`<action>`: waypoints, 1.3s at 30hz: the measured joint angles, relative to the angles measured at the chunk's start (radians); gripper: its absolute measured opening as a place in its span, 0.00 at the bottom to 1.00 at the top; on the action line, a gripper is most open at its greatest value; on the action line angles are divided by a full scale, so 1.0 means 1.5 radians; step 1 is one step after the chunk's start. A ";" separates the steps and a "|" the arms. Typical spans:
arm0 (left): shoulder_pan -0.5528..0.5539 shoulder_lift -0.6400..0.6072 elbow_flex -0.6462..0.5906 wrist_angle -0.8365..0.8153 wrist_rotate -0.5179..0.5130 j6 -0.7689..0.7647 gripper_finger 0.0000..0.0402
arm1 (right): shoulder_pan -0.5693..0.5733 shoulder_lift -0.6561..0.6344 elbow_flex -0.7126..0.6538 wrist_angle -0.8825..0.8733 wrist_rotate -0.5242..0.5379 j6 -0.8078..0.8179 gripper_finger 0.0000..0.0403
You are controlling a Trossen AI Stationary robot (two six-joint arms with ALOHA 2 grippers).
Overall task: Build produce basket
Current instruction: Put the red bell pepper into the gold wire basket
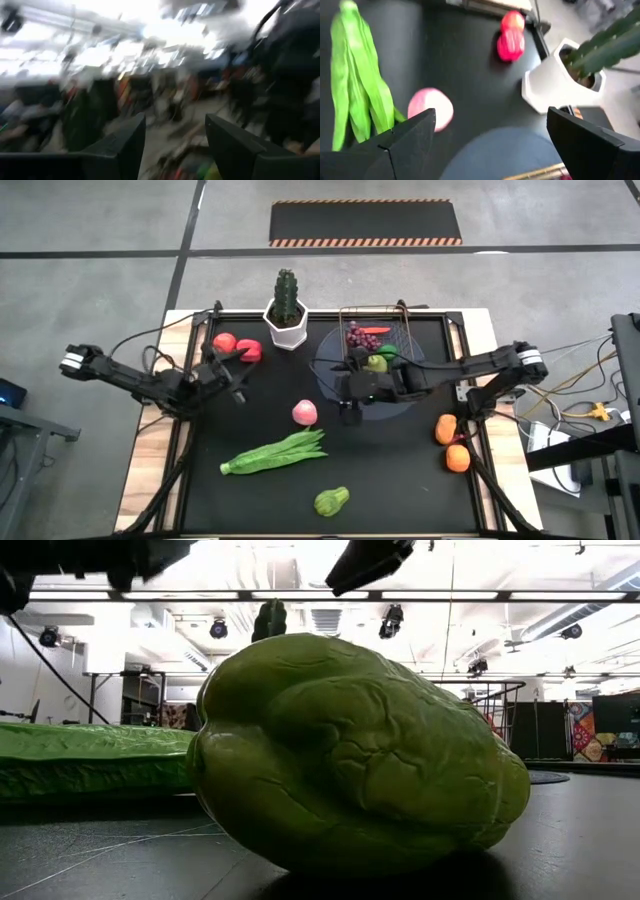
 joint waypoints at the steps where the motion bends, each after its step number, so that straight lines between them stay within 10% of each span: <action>1: 0.001 -0.005 0.005 -0.043 -0.028 -0.015 0.47 | -0.002 0.006 0.012 -0.022 0.000 0.003 0.90; 10: 0.064 -0.003 0.179 -0.510 -0.117 -0.110 0.33 | -0.002 -0.026 -0.007 -0.088 -0.008 0.043 0.90; 20: 0.299 0.063 0.362 -0.982 0.147 -0.202 0.16 | 0.000 -0.097 -0.096 -0.094 -0.008 0.111 0.90; 31: 0.551 0.271 0.452 -1.197 0.354 -0.001 0.12 | 0.006 -0.142 -0.155 -0.050 -0.023 0.123 0.90; 39: 0.621 0.410 0.506 -1.252 0.377 0.131 0.15 | 0.010 -0.151 -0.181 -0.036 -0.026 0.130 0.90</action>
